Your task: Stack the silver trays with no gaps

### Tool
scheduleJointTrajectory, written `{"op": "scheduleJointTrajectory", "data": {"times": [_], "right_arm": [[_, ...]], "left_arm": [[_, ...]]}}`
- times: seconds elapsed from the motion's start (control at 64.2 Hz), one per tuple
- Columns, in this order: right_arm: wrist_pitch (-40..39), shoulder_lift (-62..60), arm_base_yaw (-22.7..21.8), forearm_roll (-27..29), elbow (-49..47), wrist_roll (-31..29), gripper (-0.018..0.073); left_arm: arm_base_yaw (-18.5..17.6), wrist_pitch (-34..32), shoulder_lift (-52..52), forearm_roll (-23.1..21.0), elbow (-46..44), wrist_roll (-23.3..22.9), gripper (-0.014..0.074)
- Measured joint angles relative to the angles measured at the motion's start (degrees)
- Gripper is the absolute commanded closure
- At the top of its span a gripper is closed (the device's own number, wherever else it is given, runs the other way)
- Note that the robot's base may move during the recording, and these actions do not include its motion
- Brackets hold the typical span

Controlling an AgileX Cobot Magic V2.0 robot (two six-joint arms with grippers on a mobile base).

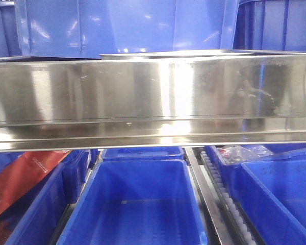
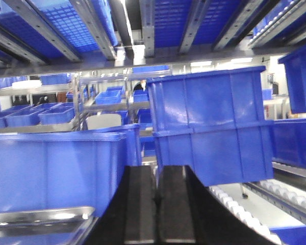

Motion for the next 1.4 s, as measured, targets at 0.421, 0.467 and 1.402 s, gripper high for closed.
{"op": "scheduleJointTrajectory", "data": {"times": [0.421, 0.467, 1.402], "right_arm": [[42.22, 32.90, 0.00, 7.10, -42.83, -1.01, 0.0636], [45.81, 37.26, 0.00, 8.68, -47.06, -2.05, 0.0636], [49.88, 87.01, 17.46, 4.71, -71.00, -3.52, 0.0613]], "left_arm": [[0.00, 37.18, 38.82, -1.91, -40.76, 0.10, 0.0610], [-0.34, 39.02, 43.55, -4.15, -43.26, 0.10, 0.0615], [-35.29, 55.35, 100.69, 21.74, -84.49, -24.49, 0.0535]]}}
